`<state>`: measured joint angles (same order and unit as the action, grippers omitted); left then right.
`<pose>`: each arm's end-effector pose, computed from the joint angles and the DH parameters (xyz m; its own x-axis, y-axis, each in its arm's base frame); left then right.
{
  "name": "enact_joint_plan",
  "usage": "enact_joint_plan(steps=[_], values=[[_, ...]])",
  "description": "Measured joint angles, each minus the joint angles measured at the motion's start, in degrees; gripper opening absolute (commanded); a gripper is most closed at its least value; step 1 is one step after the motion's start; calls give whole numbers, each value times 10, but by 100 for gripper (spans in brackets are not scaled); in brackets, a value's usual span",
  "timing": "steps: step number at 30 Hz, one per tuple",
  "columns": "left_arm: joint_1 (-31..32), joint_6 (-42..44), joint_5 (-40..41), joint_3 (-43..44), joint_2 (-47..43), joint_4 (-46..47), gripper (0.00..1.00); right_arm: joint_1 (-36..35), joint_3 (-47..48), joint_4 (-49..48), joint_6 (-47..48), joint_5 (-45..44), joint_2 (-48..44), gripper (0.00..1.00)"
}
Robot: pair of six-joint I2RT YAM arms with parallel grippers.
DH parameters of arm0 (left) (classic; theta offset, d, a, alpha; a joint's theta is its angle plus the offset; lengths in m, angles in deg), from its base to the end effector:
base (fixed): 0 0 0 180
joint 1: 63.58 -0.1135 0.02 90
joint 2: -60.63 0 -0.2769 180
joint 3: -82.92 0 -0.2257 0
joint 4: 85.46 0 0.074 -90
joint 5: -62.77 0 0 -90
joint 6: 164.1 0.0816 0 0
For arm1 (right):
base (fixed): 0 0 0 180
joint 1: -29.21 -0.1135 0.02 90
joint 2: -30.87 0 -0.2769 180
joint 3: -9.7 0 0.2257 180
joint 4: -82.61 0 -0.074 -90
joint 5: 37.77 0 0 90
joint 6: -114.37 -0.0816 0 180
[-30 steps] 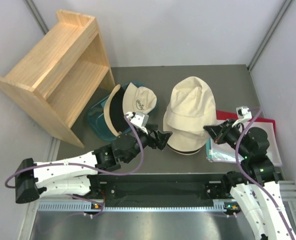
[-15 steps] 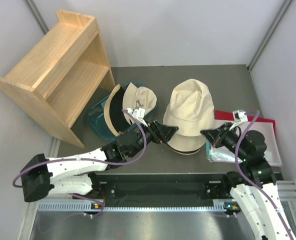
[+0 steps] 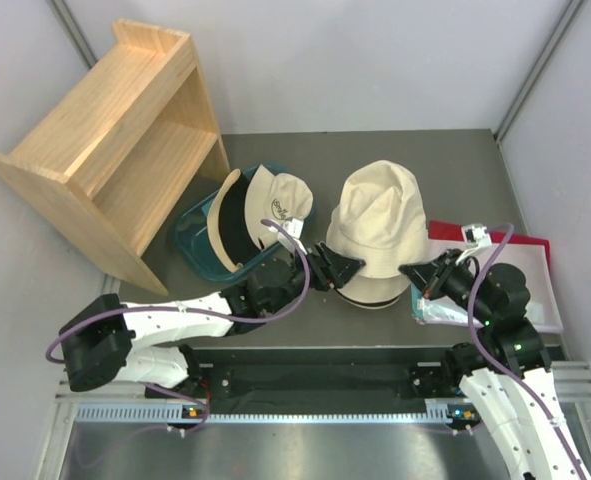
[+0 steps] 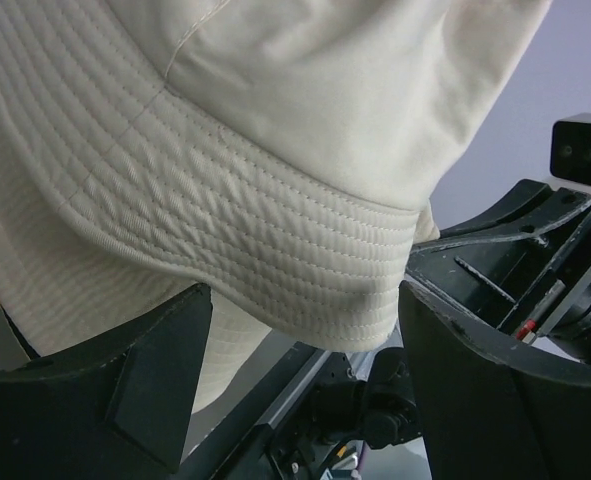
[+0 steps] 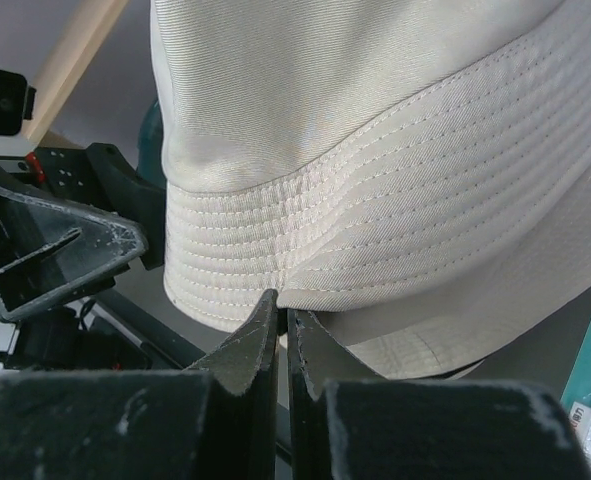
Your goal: Stack the hats
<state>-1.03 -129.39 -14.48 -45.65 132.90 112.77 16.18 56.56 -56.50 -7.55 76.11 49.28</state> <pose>0.1543 -0.2580 0.2900 -0.6399 -0.5074 -0.5771 0.4177 0.4006 -0.8155 0.0908 0.0549 0.2765 -0.4908 0.3827 -0.7828 -0.3909 0.7062 0.5903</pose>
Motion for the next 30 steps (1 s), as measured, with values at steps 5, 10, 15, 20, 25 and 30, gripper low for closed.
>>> enact_joint_plan(steps=[5,10,15,20,25,30], values=[[0,-24,-16,-11,21,29,78,0,0,10,4,-2,-4,0],[0,-45,-28,-20,33,65,66,-1,0,15,8,-4,-4,0],[0,-66,-19,-52,34,110,34,-1,0,23,14,-10,-4,0],[0,-83,2,-85,33,157,11,-1,0,34,19,-13,-4,0],[1,-83,4,-89,41,194,0,-2,0,40,21,-14,-2,1],[0,-78,3,-96,55,218,0,-3,20,78,37,-19,8,61]])
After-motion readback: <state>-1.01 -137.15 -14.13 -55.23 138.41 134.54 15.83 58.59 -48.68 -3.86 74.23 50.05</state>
